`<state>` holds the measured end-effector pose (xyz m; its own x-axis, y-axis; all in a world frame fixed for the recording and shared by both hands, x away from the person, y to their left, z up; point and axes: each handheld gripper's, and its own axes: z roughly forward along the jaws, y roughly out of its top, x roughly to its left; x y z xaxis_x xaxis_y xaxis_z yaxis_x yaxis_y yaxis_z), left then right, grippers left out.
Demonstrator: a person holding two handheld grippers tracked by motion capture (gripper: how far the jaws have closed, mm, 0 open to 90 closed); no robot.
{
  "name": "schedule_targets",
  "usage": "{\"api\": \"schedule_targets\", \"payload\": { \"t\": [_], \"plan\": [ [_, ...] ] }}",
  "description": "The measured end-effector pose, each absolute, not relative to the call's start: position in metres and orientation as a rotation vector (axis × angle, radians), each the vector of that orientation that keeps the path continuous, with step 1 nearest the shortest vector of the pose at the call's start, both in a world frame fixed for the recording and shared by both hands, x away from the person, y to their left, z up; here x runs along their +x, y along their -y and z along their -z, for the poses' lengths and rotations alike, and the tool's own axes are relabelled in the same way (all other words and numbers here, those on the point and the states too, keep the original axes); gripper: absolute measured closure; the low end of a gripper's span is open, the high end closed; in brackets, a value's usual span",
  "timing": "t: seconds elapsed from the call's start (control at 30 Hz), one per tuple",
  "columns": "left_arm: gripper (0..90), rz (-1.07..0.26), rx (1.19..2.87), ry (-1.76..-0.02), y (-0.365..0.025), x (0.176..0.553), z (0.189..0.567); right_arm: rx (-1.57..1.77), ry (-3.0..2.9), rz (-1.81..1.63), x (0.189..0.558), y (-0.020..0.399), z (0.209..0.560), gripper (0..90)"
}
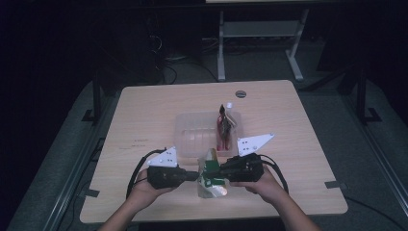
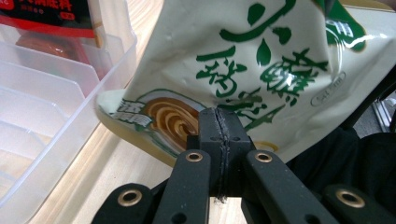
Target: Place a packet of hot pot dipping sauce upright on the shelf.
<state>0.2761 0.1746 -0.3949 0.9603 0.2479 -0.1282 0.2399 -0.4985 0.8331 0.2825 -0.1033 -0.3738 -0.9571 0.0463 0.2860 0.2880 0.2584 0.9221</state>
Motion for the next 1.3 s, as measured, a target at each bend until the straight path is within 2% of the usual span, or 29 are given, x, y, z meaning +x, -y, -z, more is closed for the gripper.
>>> {"api": "schedule_targets", "payload": {
  "t": [0.47, 0.7, 1.3],
  "plan": [
    [55.6, -0.05, 2.154, -0.397, -0.221, 0.273, 0.393, -0.344, 2.338, 1.862, 0.295, 0.109, 0.353, 90.0],
    [39.6, -0.035, 2.21, -0.441, -0.225, 0.277, 0.403, -0.381, 2.369, 1.913, 0.311, 0.11, 0.34, 90.0],
    [29.7, -0.011, 2.25, -0.483, -0.226, 0.285, 0.417, -0.477, 2.435, 1.936, 0.35, 0.101, 0.32, 90.0]
  ]
}}
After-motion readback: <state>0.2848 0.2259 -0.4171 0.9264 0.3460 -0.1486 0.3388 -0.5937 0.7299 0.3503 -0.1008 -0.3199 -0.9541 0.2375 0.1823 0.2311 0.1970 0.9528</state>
